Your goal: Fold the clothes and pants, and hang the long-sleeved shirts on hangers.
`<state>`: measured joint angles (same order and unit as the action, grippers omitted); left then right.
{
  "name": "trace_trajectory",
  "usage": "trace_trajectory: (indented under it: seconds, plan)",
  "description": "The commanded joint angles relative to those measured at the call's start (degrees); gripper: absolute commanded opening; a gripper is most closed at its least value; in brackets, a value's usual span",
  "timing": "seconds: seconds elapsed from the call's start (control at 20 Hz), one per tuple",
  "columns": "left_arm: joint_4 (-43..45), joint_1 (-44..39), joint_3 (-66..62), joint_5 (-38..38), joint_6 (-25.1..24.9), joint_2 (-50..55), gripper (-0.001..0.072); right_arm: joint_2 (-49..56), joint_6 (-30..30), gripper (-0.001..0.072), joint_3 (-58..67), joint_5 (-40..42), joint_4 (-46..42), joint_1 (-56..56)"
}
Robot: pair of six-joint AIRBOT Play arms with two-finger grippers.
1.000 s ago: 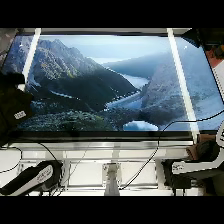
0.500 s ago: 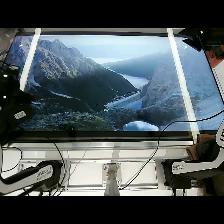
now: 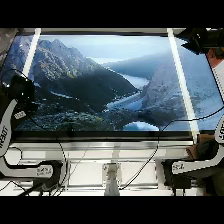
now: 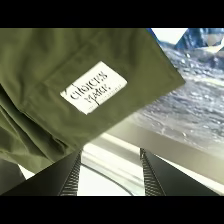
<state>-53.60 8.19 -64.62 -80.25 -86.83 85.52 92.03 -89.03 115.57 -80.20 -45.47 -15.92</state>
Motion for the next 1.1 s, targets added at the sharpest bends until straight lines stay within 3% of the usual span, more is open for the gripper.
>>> trace_trajectory:
  seconds: [0.0, 0.05, 0.1, 0.3, 0.4, 0.45, 0.75, 0.85, 1.05]
  plan:
    - [-0.9, 2.4, 1.2, -2.5, 2.4, 0.2, 0.0393, 1.0, 0.0, 0.0615, 0.0, -0.3, 0.3, 0.0]
    - [-1.0, 4.4, 2.2, -1.4, 2.5, -0.5, 0.0292, 1.3, 0.0, 0.0615, 0.0, -0.4, 0.3, 0.0]
    - [-1.1, 6.6, 3.1, 0.0, 2.9, -1.4, 0.0257, 1.6, 0.0, 0.0615, 0.0, -0.7, 0.4, 0.0]
    - [-2.1, 15.4, 3.6, 2.1, 3.5, -3.3, 0.0266, 2.8, 0.0, 0.0616, 0.0, -1.1, 0.8, 0.0]
    - [-1.9, 17.5, 3.6, 3.5, 3.5, -3.3, 0.0459, 2.9, 0.0, 0.0616, 0.0, -1.3, 0.8, 0.0]
    - [-1.9, 17.7, 3.6, 4.0, 3.5, -3.2, 0.0518, 2.9, 0.0, 0.0616, 0.0, -1.2, 1.0, 0.0]
    - [-2.4, 17.4, 3.6, 5.9, 3.2, -3.1, 0.0518, 2.9, 0.0, 0.0616, 0.0, -1.4, 2.3, 0.0]
    - [-2.4, 16.7, 3.7, 5.9, 0.4, -3.1, 0.0518, 2.9, 0.0, 0.0616, 0.0, -1.4, 2.3, 0.0]
    - [-2.1, 13.2, 3.8, 6.1, -12.9, -2.3, 0.0518, 2.9, 0.0, 0.0616, 0.0, -1.1, 2.3, 0.0]
